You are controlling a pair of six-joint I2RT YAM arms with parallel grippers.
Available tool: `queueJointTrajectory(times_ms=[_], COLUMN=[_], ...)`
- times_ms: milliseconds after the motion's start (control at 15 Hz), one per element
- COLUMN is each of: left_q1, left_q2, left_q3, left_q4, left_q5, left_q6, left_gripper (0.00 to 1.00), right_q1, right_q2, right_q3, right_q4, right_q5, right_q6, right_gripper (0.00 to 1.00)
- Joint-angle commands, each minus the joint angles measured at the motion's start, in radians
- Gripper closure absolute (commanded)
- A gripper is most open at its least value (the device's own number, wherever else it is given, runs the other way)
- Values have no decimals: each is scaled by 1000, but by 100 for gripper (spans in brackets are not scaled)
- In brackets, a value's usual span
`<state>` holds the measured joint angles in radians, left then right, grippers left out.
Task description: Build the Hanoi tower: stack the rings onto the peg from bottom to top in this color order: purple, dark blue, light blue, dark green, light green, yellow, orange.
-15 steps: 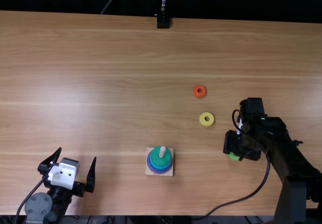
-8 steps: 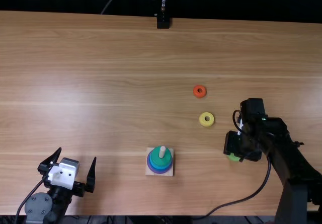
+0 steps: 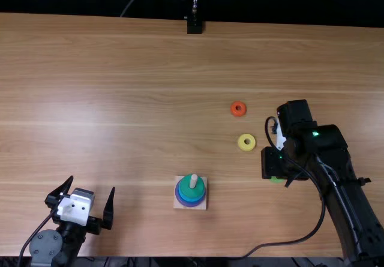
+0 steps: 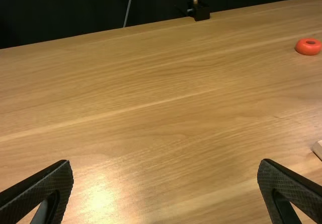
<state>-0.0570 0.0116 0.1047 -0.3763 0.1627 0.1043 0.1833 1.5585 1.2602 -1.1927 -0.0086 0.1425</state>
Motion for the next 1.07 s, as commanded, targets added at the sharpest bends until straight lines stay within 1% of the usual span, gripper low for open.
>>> queueJointTrajectory(times_ms=[0,200,267,400,600,800,1000], left_q1=[6,6,6,6,6,6,6], left_q2=[-12,-12,-12,-12,-12,-12,-12], left_q3=[-105,-105,-105,-105,-105,-105,-105], left_q4=[-78,-78,-78,-78,-78,-78,-78], left_q5=[10,10,10,10,10,10,10], left_q6=[15,15,15,15,15,15,15], left_gripper=[0,0,0,0,0,0,0], right_q1=[59,165,216,308,409,490,541], right_q2=[-25,-23,-23,-18,-8,35,60], right_q3=[97,255,289,361,444,470,461], right_q4=[-53,-147,-163,-171,-172,-171,-171], right_q5=[-6,-6,-8,-8,-8,-8,-4], right_q6=[-30,-28,-28,-23,-17,-15,-8], right_gripper=[100,100,100,100,100,100,100])
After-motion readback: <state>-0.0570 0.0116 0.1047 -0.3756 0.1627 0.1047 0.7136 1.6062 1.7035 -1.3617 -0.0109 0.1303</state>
